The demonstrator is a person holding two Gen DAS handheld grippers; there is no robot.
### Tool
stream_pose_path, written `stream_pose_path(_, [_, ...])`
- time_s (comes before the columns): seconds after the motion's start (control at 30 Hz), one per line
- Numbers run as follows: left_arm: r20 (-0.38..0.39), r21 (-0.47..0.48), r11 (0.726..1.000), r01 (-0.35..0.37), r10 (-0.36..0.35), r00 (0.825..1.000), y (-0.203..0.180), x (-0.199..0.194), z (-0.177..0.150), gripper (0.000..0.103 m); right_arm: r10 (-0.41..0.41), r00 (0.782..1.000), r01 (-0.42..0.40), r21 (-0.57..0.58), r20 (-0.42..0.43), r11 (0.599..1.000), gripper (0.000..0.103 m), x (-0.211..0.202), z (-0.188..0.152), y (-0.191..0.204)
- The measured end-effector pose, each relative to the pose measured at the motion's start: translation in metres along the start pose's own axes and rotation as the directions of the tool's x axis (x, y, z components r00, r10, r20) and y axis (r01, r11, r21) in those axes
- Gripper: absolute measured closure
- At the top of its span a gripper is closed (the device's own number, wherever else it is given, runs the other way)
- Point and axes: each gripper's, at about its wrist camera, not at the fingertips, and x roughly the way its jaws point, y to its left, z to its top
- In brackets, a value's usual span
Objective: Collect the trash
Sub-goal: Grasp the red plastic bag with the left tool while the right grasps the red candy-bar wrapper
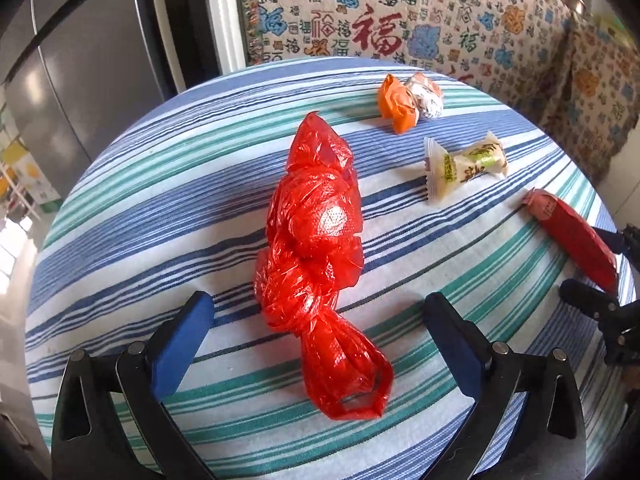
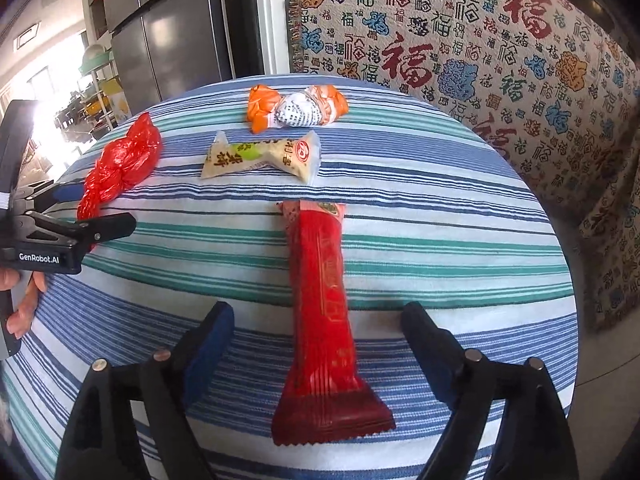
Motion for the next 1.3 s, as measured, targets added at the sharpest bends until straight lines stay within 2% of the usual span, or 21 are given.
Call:
stream_pose_path(0.97, [0.002, -0.007, 1.000, -0.004, 0.004, 1.000, -0.0034, -0.0012, -0.0006, 0.000, 0.002, 1.000, -0.002, -0.005, -0.005, 1.000, 0.011, 0.0017, -0.0002, -0.0011])
stream_pose_path(1.3, [-0.061, 0.048, 0.998, 0.030, -0.027, 0.998, 0.0014, -0.0008, 0.0087, 0.001, 0.008, 1.000, -0.008, -0.023, -0.025, 1.000, 0.011, 0.0028, 0.0009, 0.0007])
